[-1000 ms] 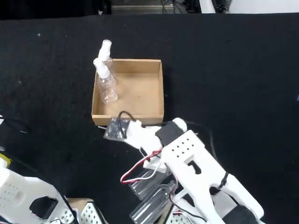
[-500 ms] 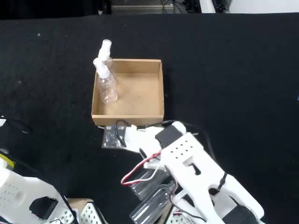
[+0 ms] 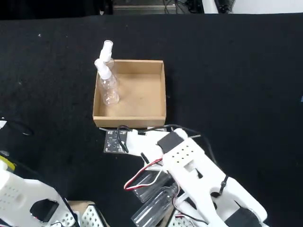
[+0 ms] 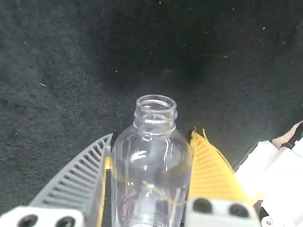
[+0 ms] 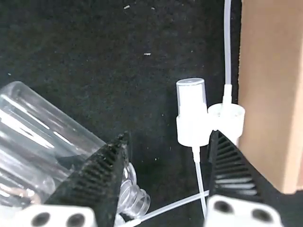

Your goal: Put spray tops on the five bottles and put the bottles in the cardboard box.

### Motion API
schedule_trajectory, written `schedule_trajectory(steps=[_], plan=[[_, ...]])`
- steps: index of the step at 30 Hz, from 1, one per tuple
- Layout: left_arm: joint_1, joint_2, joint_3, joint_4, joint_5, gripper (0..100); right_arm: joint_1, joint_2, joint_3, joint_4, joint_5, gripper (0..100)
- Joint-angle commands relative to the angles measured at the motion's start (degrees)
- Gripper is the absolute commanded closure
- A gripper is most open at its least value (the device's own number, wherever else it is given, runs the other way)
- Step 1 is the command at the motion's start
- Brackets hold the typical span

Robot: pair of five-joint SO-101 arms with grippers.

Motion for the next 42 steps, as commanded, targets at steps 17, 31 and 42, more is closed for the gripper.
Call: schedule_trajectory(steps=[17, 31, 42], plan=[[0.4, -1.3, -3.6, 0.8, -0.1, 96, -3.3, -2.2, -5.4, 6.5, -4.4, 74.8], [0.3, -1.3, -3.6, 0.8, -0.1, 96, -1.3, 1.3, -4.8, 0.4, -5.9, 77.3], [0.3, -1.3, -3.6, 0.8, -0.2, 96, 1.1, 14.0, -9.0, -0.8, -3.9, 76.8]])
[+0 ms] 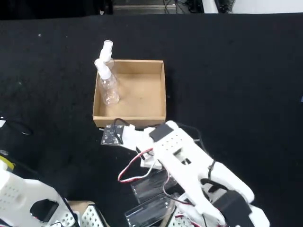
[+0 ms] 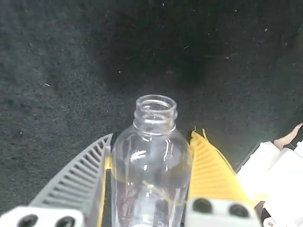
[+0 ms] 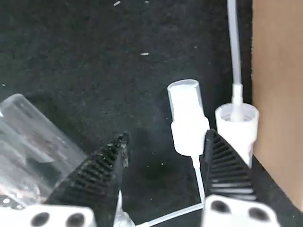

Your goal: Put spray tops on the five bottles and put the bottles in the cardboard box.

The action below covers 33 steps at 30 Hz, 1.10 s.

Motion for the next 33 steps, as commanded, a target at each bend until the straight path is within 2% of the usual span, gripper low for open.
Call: schedule_trajectory(steps=[1, 12, 14, 19, 24, 27, 33], plan=[[0.3, -1.3, -2.9, 0.8, -0.2, 96, 1.1, 1.1, -2.7, -1.1, 0.6, 76.8], [0.3, -1.3, -2.9, 0.8, -0.2, 96, 1.3, 7.4, -0.7, -9.9, 0.5, 77.0], [0.3, -1.3, -2.9, 0.8, -0.2, 96, 1.2, 8.1, -1.0, -9.3, 0.5, 80.9], [0.7, -1.3, -2.9, 0.8, -0.2, 96, 1.4, 5.7, -1.1, -8.4, 0.2, 98.5], [0.7, -1.3, -2.9, 0.8, -0.2, 96, 1.5, -0.7, -1.0, -8.1, -5.2, 97.7], [0.7, -1.4, -2.9, 0.8, -0.1, 96, 1.4, -7.0, -2.3, -4.0, -7.5, 97.7], [2.2, -6.9, -3.0, 1.2, 0.4, 96, 1.6, -20.4, -13.7, 10.5, -13.5, 97.7]])
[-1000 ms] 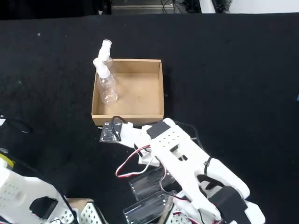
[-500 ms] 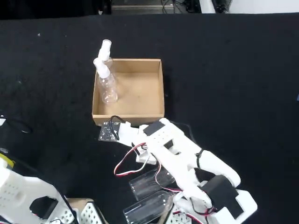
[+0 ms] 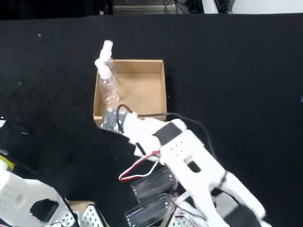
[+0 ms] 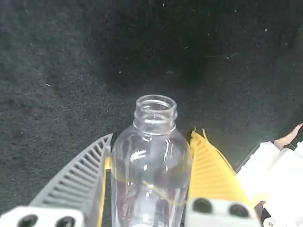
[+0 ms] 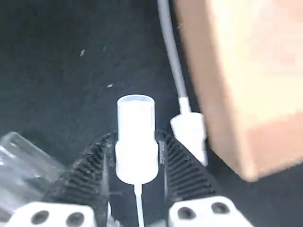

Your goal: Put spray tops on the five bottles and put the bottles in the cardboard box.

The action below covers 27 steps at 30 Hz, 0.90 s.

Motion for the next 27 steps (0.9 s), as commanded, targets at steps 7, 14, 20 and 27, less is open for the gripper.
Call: schedule_trajectory(steps=[7, 14, 20, 27], plan=[[12.6, -22.2, 2.9, 1.5, 10.5, 96, 9.1, -15.6, -20.7, 9.6, -13.2, 97.7], [27.3, -35.4, 11.2, -8.9, 30.7, 96, 28.0, -16.9, -28.0, 1.3, -24.4, 97.7], [39.0, -46.6, 17.5, -15.2, 44.9, 96, 33.0, -17.1, -33.5, 2.3, -35.4, 97.7], [46.0, -59.4, 28.2, -26.5, 55.5, 96, 32.8, -17.1, -40.1, 3.0, -46.9, 97.7]])
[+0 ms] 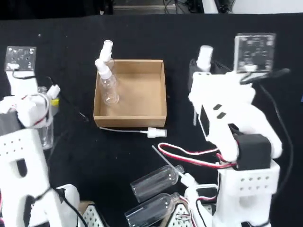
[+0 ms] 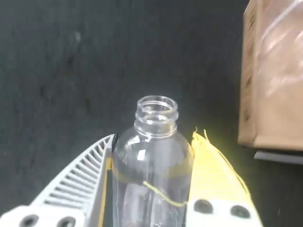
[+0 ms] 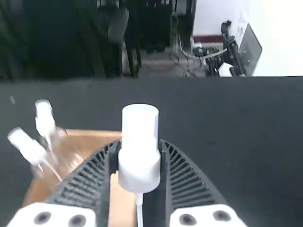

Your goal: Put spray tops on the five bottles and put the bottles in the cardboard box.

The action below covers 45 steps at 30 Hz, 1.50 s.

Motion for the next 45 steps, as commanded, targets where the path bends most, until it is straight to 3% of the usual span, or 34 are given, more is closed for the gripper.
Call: schedule_trajectory(steps=[1, 7, 12, 18, 24, 32, 40, 45], plan=[[4.3, -8.2, 3.1, -6.2, 4.9, 96, 1.3, -2.2, -6.4, -0.3, -4.8, 97.7], [13.4, -21.9, 11.4, -14.0, 10.8, 96, 0.8, -2.2, -11.8, -0.3, -11.8, 97.7], [20.5, -34.8, 21.5, -22.7, 11.2, 96, -6.5, -4.2, -15.3, 0.2, -13.3, 97.7], [24.2, -49.7, 35.4, -33.2, 11.3, 96, -17.8, -7.9, -14.5, -6.2, -13.2, 97.7], [26.6, -59.8, 43.1, -34.3, 11.3, 96, -25.2, -7.5, -10.4, -17.1, -13.1, 97.6], [30.6, -60.2, 44.5, -34.3, 11.3, 96, -30.7, -7.5, 1.3, -35.0, -13.1, 97.4], [34.6, -60.2, 44.7, -34.4, 11.3, 96, -30.9, -7.5, 13.0, -48.4, -12.7, 97.6], [38.0, -60.2, 45.9, -35.3, 11.3, 96, -31.1, -8.1, 16.1, -49.8, -6.9, 97.4]])
